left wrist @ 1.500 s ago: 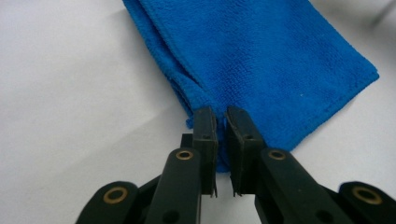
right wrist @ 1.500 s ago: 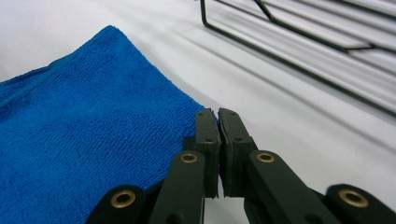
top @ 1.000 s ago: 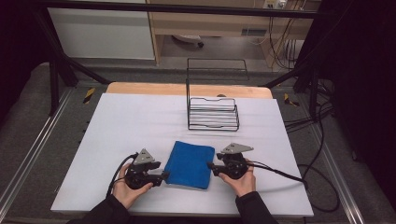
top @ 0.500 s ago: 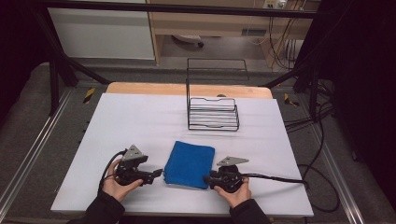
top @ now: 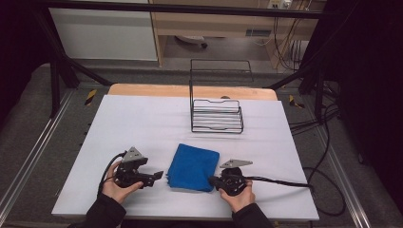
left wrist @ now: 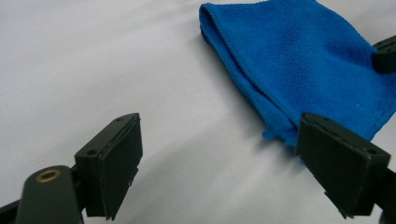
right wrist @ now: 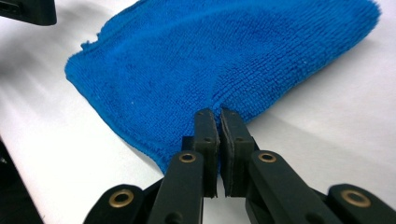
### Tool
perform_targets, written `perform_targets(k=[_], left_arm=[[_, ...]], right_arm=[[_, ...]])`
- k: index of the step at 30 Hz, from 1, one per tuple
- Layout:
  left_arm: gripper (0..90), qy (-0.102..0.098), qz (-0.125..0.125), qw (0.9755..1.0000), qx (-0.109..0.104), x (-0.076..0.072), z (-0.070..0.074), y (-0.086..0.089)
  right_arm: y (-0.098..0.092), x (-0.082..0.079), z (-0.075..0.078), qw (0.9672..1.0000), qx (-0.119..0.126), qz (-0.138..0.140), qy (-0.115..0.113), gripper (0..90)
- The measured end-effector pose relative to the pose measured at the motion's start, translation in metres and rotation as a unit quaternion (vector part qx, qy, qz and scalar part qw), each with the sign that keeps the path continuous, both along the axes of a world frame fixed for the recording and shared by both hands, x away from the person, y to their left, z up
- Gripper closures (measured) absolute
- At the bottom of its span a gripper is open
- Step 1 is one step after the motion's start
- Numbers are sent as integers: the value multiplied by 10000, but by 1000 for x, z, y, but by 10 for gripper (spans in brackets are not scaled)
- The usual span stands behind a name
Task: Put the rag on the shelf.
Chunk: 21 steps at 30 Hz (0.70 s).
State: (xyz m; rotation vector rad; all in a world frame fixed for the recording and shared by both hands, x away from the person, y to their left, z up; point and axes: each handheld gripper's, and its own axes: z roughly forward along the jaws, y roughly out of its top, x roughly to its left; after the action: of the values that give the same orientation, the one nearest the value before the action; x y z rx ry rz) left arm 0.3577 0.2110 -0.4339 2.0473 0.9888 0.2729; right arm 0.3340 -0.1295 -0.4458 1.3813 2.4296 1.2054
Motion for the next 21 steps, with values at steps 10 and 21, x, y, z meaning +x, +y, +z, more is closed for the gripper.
perform_targets(k=[10,21], left_arm=[[110,11,-84,9999,-56,-1,1,-5],[70,31,-238,9997,-23,7,6,-16]], right_arm=[[-30,7,9,9996,-274,40,20,835],[-46,16,21,9944,-64,211,-1035,271]])
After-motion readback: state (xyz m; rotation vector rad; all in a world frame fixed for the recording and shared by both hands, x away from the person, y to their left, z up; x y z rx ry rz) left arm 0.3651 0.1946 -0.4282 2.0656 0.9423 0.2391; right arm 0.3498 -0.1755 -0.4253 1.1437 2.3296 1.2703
